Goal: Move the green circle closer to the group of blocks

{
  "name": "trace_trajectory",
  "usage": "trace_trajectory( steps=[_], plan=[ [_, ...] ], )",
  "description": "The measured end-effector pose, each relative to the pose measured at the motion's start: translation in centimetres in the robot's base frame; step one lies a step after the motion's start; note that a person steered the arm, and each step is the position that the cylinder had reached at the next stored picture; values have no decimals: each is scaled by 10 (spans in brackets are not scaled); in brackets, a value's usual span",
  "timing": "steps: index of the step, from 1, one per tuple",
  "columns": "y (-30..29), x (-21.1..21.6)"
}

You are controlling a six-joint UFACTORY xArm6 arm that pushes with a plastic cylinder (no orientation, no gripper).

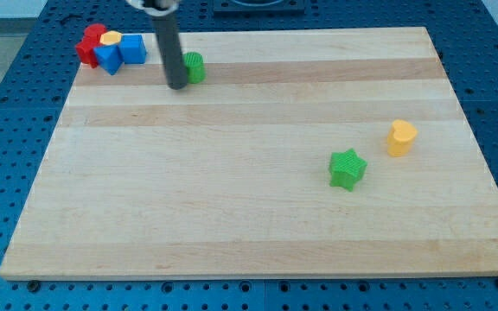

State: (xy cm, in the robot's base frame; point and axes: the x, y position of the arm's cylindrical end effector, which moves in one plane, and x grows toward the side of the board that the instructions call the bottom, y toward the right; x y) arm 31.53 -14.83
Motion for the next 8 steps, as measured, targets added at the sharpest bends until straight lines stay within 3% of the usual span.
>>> trace_trajectory(
  steps=[2, 4, 6, 8],
  plan=[
    [-7, 9],
    [31, 19],
    [65, 1],
    [23, -36]
  ],
)
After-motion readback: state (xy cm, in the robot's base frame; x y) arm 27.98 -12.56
